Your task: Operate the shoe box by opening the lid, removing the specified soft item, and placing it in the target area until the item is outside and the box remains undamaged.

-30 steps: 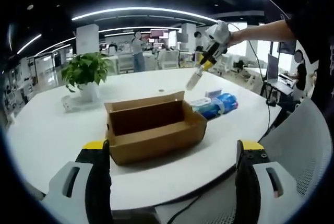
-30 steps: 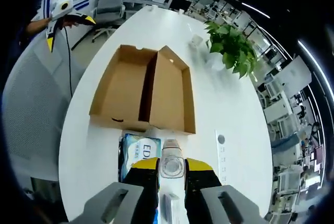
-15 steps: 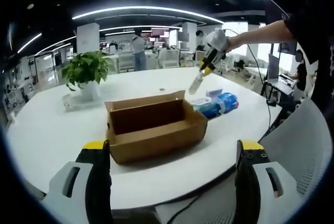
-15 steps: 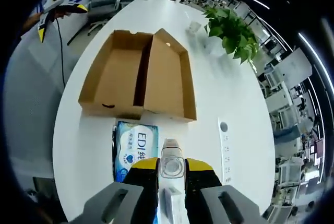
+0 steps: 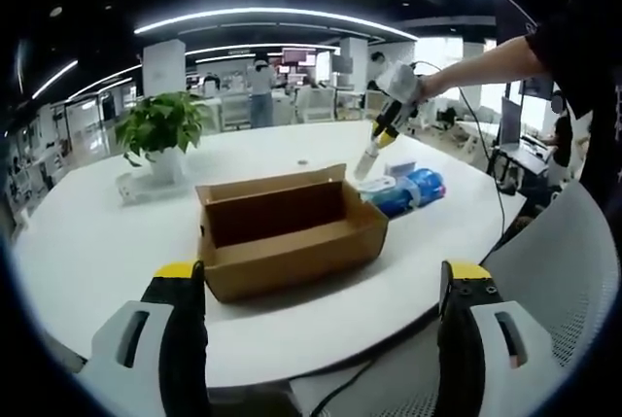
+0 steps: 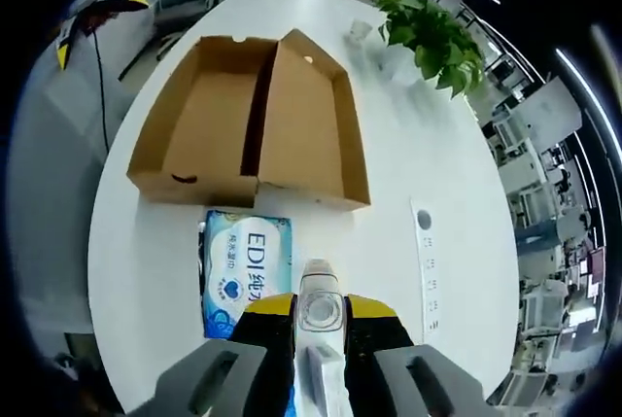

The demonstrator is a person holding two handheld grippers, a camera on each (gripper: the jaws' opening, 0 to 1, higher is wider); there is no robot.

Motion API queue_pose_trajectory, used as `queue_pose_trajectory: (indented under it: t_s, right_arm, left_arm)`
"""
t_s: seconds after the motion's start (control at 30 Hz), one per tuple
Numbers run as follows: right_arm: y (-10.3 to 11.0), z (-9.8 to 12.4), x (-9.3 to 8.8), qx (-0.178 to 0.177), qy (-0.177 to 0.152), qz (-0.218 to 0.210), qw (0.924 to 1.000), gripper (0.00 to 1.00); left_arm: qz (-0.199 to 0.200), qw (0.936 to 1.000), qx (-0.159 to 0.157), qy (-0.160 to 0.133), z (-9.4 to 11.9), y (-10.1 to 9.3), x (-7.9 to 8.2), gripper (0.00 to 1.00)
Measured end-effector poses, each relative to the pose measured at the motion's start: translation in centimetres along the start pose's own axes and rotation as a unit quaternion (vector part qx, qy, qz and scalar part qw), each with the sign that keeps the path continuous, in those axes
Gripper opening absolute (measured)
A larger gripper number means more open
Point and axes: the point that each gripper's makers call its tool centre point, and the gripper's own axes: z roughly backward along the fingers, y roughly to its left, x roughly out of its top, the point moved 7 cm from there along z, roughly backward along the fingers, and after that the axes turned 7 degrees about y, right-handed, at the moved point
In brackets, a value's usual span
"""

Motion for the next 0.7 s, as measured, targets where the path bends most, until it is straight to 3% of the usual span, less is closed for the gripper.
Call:
queue_pose_trajectory:
  t_s: [0.7]
  right_arm:
    - [0.5, -2.6, 0.0, 0.019, 0.023, 0.016, 0.9994, 0.14]
  left_arm:
    - [0.006, 0.9999, 0.004, 0.008, -0.1, 0.1, -0.2, 0.98]
